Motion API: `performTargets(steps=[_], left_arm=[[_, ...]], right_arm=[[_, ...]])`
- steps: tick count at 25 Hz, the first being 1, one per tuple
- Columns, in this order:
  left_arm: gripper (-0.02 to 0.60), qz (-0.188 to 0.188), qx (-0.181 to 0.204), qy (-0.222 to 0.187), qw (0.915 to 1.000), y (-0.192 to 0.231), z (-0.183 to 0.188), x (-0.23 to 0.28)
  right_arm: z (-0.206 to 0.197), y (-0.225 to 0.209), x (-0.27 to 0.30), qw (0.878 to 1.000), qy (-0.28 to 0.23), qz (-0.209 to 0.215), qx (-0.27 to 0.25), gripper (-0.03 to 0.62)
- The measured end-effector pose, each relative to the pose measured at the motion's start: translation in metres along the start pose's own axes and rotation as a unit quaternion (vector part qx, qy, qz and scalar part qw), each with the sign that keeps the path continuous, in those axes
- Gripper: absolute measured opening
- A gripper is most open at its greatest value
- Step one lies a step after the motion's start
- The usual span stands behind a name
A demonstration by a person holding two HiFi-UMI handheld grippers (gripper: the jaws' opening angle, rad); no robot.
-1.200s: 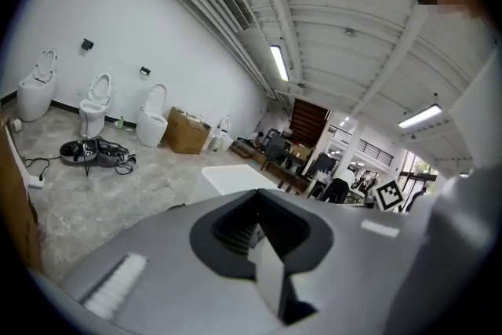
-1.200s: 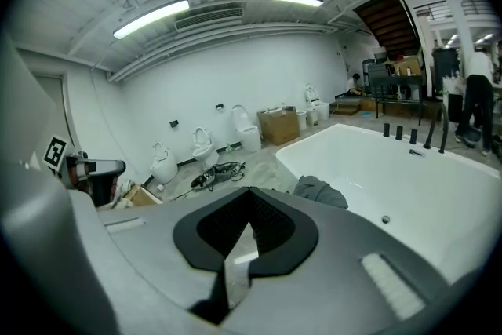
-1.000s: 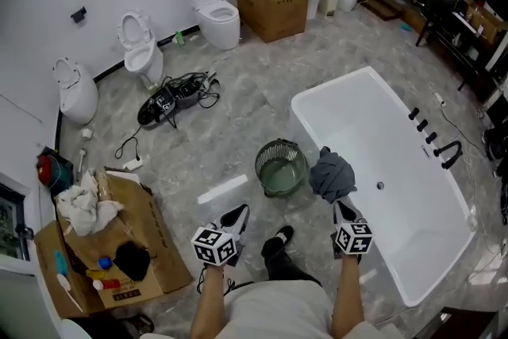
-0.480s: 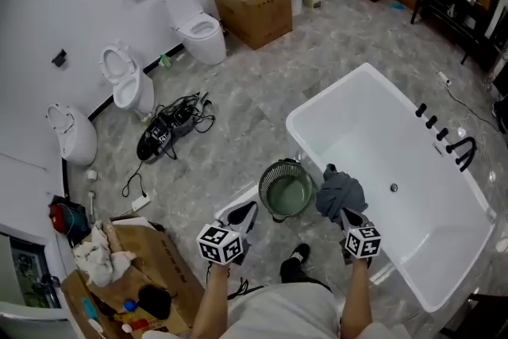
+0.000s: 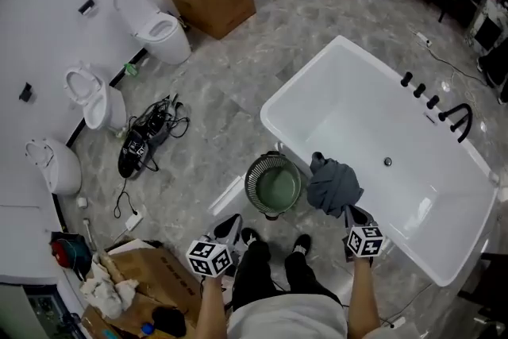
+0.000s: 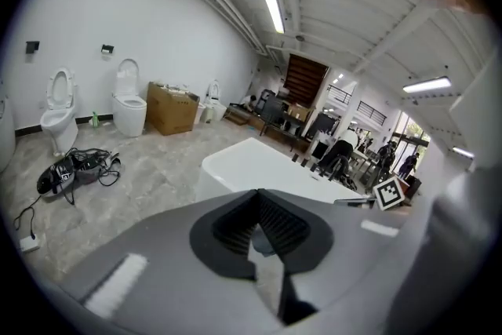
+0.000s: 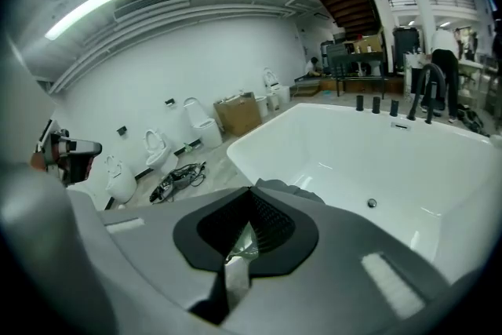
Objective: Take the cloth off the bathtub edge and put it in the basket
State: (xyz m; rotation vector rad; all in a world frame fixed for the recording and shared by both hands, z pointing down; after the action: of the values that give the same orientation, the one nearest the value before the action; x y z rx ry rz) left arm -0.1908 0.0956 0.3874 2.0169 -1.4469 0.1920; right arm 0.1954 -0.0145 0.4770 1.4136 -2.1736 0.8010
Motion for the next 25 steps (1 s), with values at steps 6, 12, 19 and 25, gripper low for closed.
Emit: performTargets(steps=[6,12,19,25], left_arm=[[0.055,-0.032,0.024,0.044,0.9982,0.014,-0.019,0.052],[0.055,-0.066,0.074,0.083,0.9917,0.041,-0.049,0.137],[0.055,-0.142,0.187,0.101,0.9668,0.039,-0.086,0.234],[0.164,-0.236,0.164,0.154,0.9452,0.020,-0.139,0.310]], right_arm=[[-0.002,0.004,0.027,1.000,-0.012,-0.016,0.025,0.001],[-0.027,0.005,0.080,0.997,0.027,-0.061,-0.025,0.002],[-0.048,-0.019,0.142,0.993,0.011,-0.049,-0.105,0.081],[-0.071,-0.051,0.162,0.985,0.065,0.032,-0.155,0.352]])
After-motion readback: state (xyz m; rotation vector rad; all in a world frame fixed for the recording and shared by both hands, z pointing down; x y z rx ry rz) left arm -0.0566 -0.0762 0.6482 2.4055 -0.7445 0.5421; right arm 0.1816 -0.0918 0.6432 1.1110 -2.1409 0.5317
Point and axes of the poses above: the fingertips, and each gripper's own axes: x forward along the fingers, y to its left, z out of its top, the point moved 6 cm from there along -x, backward along the fingers, and after that the axes turned 6 degrees about -z, right-handed, at the moved point
